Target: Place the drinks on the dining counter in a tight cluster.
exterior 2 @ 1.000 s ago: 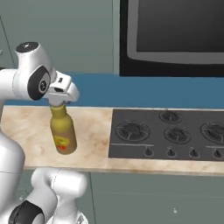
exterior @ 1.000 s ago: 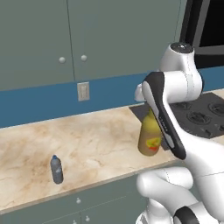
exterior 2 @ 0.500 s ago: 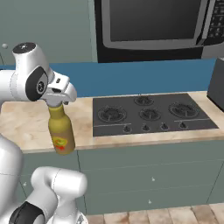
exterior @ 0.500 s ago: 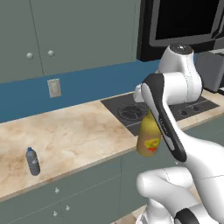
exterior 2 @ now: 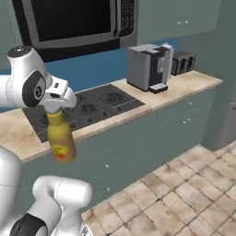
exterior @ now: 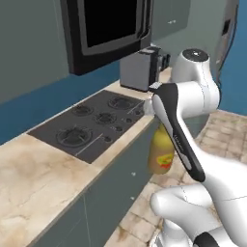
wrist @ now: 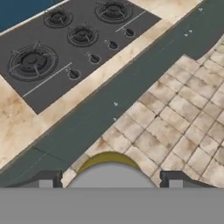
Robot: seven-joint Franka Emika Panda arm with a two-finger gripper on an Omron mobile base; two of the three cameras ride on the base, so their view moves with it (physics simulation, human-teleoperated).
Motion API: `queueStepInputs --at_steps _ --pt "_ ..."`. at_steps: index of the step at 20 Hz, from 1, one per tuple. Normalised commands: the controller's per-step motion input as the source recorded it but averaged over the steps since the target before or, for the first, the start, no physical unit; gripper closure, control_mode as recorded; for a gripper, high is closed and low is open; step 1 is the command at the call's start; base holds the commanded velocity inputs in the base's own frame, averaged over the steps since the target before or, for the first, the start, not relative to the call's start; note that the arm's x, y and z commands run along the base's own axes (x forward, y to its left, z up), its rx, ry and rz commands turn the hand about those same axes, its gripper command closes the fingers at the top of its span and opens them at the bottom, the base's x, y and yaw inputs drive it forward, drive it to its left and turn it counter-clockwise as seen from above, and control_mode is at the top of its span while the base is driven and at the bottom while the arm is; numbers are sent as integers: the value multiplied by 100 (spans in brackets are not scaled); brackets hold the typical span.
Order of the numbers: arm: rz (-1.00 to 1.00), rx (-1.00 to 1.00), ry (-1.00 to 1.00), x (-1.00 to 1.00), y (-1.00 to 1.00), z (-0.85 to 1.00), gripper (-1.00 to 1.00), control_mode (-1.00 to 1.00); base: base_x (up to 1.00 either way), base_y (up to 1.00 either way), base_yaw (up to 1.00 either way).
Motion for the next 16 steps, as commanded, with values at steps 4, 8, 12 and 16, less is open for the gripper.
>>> queueStepInputs --at_steps 4,8,12,16 --pt "0 0 0 0 0 0 100 100 1 -4 -92" --pt "0 0 0 0 0 0 100 100 4 -1 -93" --pt "0 0 0 0 0 0 100 100 17 0 -87" --pt "0 0 0 0 0 0 100 100 25 0 -84"
